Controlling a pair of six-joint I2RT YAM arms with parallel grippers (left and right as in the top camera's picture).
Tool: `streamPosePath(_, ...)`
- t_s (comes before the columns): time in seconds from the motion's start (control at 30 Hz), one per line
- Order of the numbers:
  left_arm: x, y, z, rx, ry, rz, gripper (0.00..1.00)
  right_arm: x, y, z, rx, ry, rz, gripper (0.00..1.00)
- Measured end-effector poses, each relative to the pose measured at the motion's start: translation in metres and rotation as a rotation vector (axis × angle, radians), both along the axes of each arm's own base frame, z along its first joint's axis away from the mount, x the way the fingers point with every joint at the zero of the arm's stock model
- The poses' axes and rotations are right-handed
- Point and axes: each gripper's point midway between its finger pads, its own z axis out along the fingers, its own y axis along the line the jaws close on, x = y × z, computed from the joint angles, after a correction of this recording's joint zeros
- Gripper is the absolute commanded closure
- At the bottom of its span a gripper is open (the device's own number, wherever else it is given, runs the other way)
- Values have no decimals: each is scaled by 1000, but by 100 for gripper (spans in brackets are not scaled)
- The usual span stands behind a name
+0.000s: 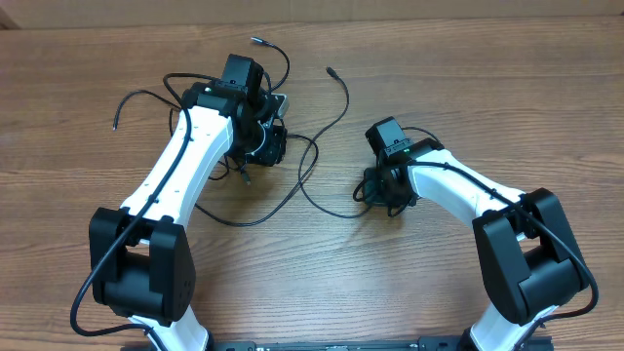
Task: Untangle cables
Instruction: 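Drag the grasped cable rightward with the right gripper and release it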
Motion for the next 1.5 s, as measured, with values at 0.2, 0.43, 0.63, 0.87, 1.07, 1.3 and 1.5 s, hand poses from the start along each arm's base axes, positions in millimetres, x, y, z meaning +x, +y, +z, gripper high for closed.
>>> streamPosePath(0.2, -1, 0, 0, 1, 7, 3, 90, -2, -6, 1, -26, 15, -8, 96)
streamPosePath(0.43, -4, 1, -1, 4, 18, 3, 90, 45, -45, 63, -110, -39, -91, 96)
streamPosePath(0.63, -4, 1, -1, 4, 19, 3, 90, 111, -126, 174, -266, -266, -244, 96)
streamPosePath(0.87, -4, 1, -1, 4, 18, 3, 90, 133, -247, 282, -502, -512, -535, 96)
streamPosePath(1.07, -4, 1, -1, 4, 18, 3, 90, 126, -330, 327, -599, -636, -755, 96)
streamPosePath(1.3, -4, 1, -1, 3, 20, 10, 90, 98, -401, 334, -634, -659, -998, 96)
streamPosePath(1.5, -4, 1, -1, 3, 22, 13, 90, 110, -436, 351, -460, -821, -1120, 96)
